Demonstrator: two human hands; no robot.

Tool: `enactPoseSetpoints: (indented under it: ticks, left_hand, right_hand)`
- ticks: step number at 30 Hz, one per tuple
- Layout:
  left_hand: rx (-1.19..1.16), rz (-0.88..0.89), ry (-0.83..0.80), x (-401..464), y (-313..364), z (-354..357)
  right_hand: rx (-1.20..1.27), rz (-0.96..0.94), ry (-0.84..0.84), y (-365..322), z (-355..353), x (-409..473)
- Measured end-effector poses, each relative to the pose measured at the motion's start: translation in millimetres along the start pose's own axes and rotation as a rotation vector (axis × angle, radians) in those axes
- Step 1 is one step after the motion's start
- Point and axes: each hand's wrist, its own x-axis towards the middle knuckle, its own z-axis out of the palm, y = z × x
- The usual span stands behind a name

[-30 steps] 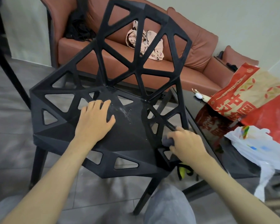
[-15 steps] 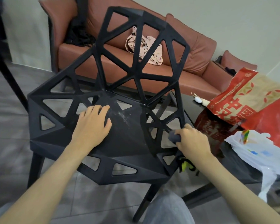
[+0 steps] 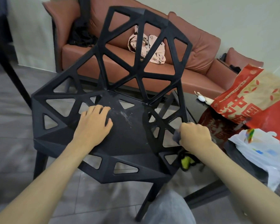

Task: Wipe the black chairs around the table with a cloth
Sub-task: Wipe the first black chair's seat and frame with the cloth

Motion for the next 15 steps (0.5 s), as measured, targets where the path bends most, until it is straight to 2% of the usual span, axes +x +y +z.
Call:
enactPoseSetpoints:
  ticks: [3, 11, 15]
  left_hand:
    - [0.002, 0.01, 0.023, 0, 0, 0]
    - [-0.011, 0.006, 0.043, -1, 0, 0]
    - [-0.017, 0.005, 0.035, -1, 0, -1]
  right_hand:
    - [0.026, -0.02, -0.035, 7, -4, -8]
    - [0.094, -0.046, 0.081, -47, 4, 61]
    - [-0.028, -0.108, 0.12, -53, 5, 67]
